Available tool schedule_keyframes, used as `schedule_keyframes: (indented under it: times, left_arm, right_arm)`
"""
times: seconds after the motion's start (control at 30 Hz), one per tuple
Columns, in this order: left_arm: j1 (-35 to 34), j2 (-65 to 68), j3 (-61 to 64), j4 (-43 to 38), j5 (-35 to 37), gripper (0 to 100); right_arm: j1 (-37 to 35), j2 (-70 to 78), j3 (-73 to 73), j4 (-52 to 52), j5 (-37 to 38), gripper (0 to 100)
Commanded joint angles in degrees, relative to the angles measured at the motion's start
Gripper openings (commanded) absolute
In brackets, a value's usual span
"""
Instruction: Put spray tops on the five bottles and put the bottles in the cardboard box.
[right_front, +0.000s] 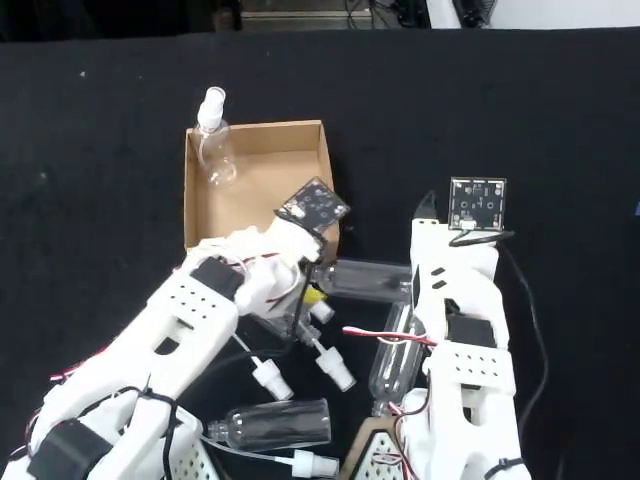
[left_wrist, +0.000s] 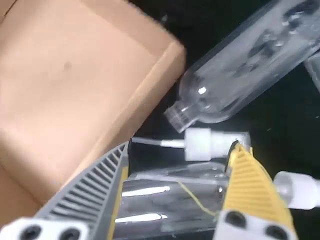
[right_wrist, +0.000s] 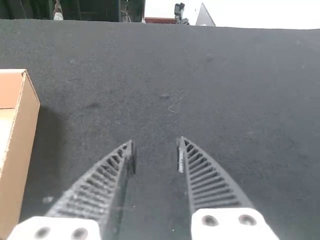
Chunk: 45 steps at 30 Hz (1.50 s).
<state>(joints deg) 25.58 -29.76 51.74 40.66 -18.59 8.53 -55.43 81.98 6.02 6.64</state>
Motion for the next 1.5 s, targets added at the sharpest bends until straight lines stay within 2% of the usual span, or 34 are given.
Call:
schedule_keyframes:
  times: [0.0, 0.2, 0.47, 0.73, 1.07, 1.2, 1.37, 1.47]
  left_arm:
    - [-3.12, -0.53, 1.27, 0.18, 0.53, 29]
    - [-3.56, -0.53, 1.89, 4.66, 0.44, 29]
    - [-7.60, -0.53, 1.63, 5.71, 0.44, 29]
    - [-10.07, -0.53, -3.38, 18.02, 0.44, 29]
    - [-23.69, -0.53, -3.03, 17.85, 0.35, 29]
    - [-28.18, -0.62, -2.95, 18.55, -4.57, 29]
    - [-30.99, -0.62, -4.44, 26.64, -11.16, 29]
    - [-34.15, -0.62, -5.67, 27.96, -14.68, 29]
  right_arm:
    - [0.88, 2.77, -0.31, -1.76, 0.44, 12.4]
    - [0.70, 2.77, -0.40, -1.76, 0.44, 12.4]
    - [0.70, 2.77, -0.31, -1.76, 0.44, 12.4]
    - [0.70, 2.77, -0.31, -1.76, 0.44, 12.4]
    - [0.70, 2.77, -0.31, -1.67, 0.44, 12.4]
    - [0.70, 2.77, -0.31, -1.67, 0.44, 12.4]
    - [0.70, 2.77, -0.31, -1.67, 0.44, 12.4]
    - [0.70, 2.77, -0.31, -1.76, 0.44, 12.4]
